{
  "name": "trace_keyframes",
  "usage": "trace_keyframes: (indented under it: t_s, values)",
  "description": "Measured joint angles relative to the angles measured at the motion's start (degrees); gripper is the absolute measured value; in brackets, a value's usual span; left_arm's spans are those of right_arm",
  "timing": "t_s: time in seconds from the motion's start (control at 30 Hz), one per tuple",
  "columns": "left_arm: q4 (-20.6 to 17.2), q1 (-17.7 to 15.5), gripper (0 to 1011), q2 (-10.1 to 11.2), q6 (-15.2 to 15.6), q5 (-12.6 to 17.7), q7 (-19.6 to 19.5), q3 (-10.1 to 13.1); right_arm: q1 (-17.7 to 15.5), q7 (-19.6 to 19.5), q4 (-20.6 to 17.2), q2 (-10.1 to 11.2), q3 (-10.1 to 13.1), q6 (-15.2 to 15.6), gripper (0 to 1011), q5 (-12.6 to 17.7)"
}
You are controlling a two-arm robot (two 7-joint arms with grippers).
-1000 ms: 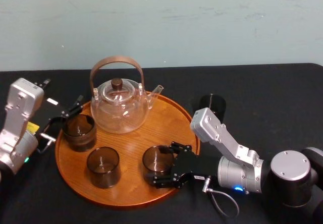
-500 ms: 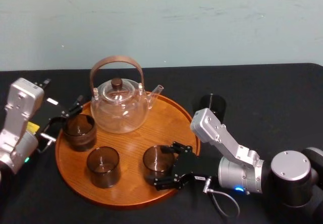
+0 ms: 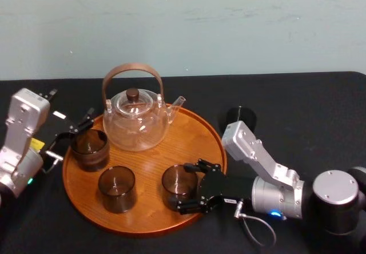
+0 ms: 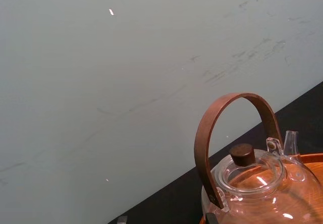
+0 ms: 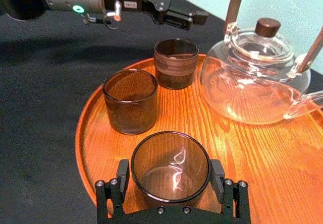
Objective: Pick up the glass from the table and place it on the tray.
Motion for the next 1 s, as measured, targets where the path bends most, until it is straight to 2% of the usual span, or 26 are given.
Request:
trace_keyframes:
  t_s: [0.1, 0.37, 0.43, 0.7, 0.73, 0.83, 1.0]
  values:
    - [0.00, 0.00, 1001, 0.00, 0.00, 0.00, 0.00, 0.00, -0.60, 0.49, -0.96, 0.85, 0.48, -0.59, 1002, 0.66]
    - [0.00, 0.00, 1001, 0.00, 0.00, 0.00, 0.00, 0.00, -3.62, 1.84, -5.31, 5.14, 2.73, -2.86, 1002, 3.39]
    - [0.00, 0.00, 1001, 0.00, 0.00, 0.00, 0.00, 0.00, -3.90, 1.88, -5.72, 5.49, 3.03, -3.06, 1002, 3.66]
    - [0.00, 0.00, 1001, 0.00, 0.00, 0.00, 0.00, 0.00, -8.02, 1.87, -10.03, 9.91, 7.31, -5.96, 1002, 7.99]
    - [0.00, 0.00, 1001, 0.00, 0.00, 0.00, 0.00, 0.00, -8.02, 1.87, -10.03, 9.91, 7.31, -5.96, 1002, 7.99]
    - [0.00, 0.00, 1001, 0.00, 0.00, 0.00, 0.00, 0.00, -10.14, 0.95, -11.44, 11.30, 9.54, -6.85, 1002, 9.89]
    - [0.00, 0.00, 1001, 0.00, 0.00, 0.00, 0.00, 0.00, -12.06, -0.57, -12.32, 12.26, 11.72, -7.38, 1002, 11.32]
